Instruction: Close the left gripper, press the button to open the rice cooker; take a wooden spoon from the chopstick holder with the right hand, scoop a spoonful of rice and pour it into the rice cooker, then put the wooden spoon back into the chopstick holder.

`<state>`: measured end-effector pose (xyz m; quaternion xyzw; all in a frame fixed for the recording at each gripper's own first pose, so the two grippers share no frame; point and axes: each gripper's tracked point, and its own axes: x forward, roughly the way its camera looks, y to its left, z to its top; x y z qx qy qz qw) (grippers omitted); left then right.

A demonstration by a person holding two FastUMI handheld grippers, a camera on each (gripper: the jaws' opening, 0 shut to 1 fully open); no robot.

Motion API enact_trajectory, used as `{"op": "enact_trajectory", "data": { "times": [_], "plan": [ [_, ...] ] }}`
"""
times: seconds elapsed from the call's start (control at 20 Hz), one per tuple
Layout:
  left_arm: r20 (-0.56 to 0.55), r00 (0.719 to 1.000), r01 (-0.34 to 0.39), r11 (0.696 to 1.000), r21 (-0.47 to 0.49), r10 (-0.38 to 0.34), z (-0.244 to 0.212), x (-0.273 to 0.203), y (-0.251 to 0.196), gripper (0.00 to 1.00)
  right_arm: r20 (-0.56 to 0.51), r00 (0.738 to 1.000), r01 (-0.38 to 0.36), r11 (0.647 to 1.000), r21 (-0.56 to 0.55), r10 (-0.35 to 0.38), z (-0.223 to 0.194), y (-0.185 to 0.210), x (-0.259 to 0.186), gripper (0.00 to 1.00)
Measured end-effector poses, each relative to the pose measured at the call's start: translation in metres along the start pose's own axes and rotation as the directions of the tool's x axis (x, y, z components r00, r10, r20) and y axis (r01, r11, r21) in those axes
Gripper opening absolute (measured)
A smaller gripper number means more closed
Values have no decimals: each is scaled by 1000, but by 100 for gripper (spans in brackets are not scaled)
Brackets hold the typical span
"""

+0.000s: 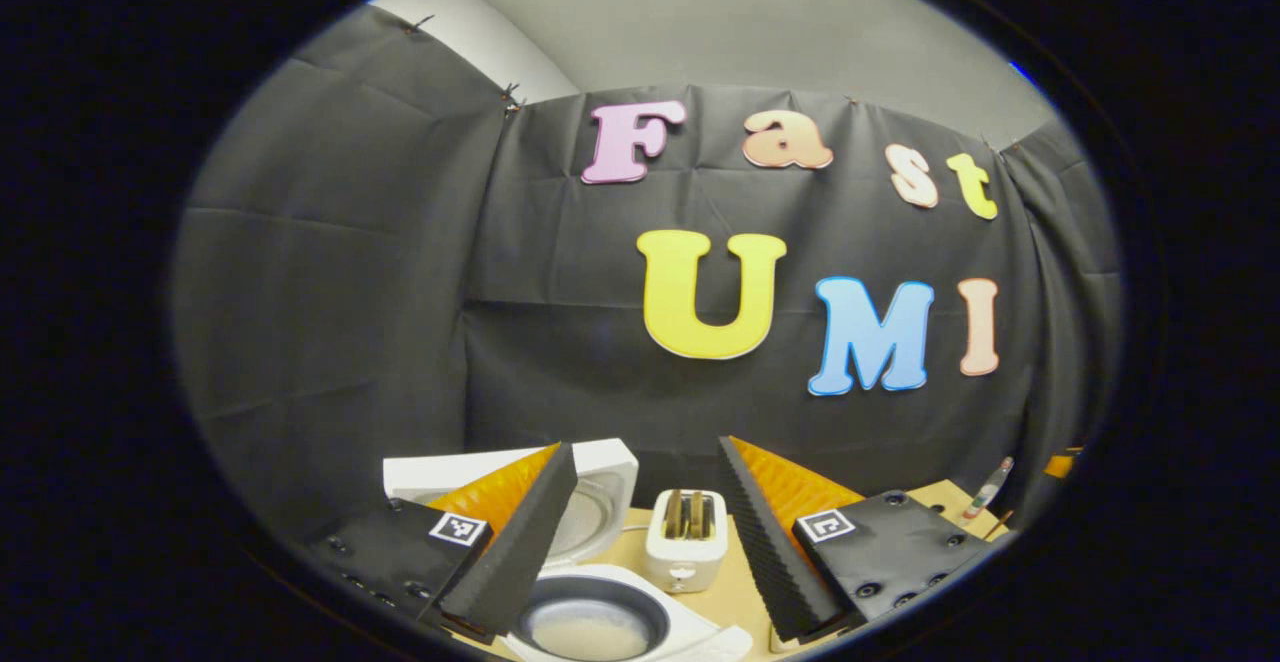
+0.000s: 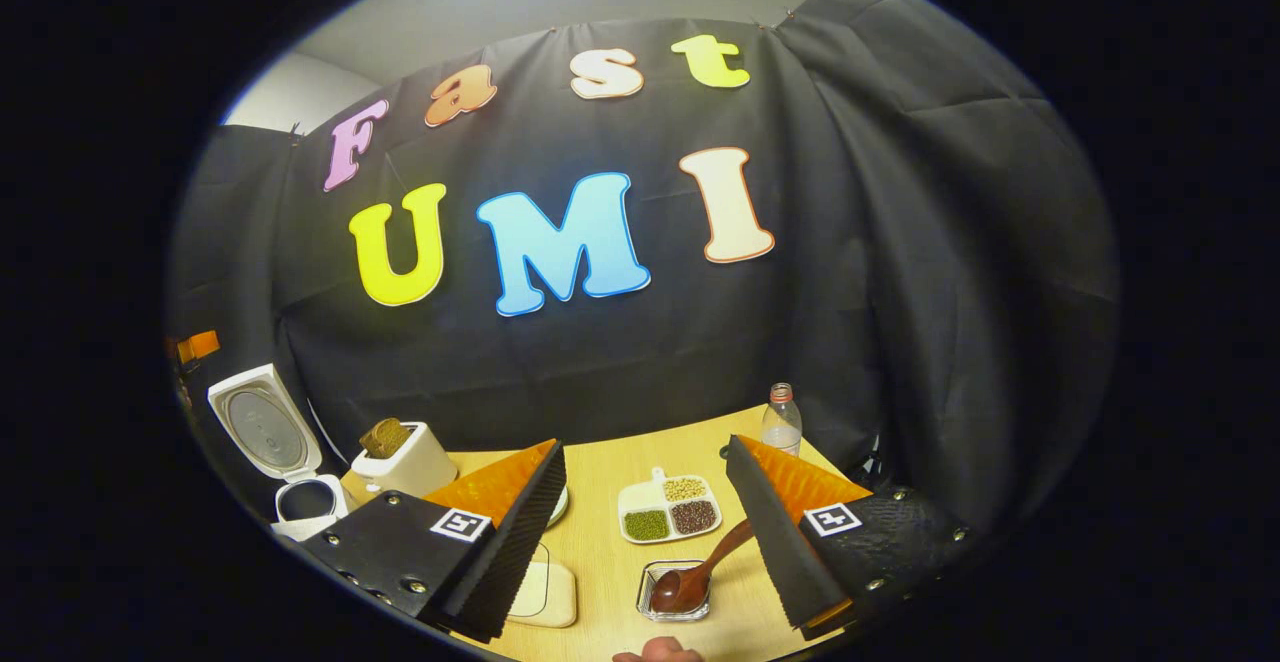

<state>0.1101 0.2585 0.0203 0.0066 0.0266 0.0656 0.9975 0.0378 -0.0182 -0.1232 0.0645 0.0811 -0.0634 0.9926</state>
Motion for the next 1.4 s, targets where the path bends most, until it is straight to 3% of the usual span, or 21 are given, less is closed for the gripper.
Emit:
{"op": "enact_trajectory", "data": {
  "times": [0.35, 0.5, 0.85, 1.0, 1.1, 1.4],
  "plan": [
    [-6, 997, -83, 996, -27, 83, 1, 47, 57, 98, -23, 999, 32, 999, 13, -31, -12, -7, 2, 98],
    [-36, 991, -130, 991, -39, 129, -6, 90, 84, 98, -33, 999, 44, 999, 15, -43, -16, -9, 3, 98],
    [-167, 965, -214, 976, -45, 204, -55, 161, 126, 97, -44, 997, 64, 998, -6, -64, -23, -11, 7, 98],
    [-182, 954, -230, 971, 57, 237, -63, 160, 124, 96, -58, 997, 57, 998, -14, -58, -30, -8, 8, 98],
    [-176, 955, -232, 971, 53, 238, -65, 162, 125, 99, -63, 997, 47, 999, -22, -48, -33, -5, 10, 98],
    [-126, 961, -237, 968, 79, 246, -62, 161, 126, 96, -67, 998, 11, 1000, -6, -12, -33, 4, 15, 98]
  ]
}}
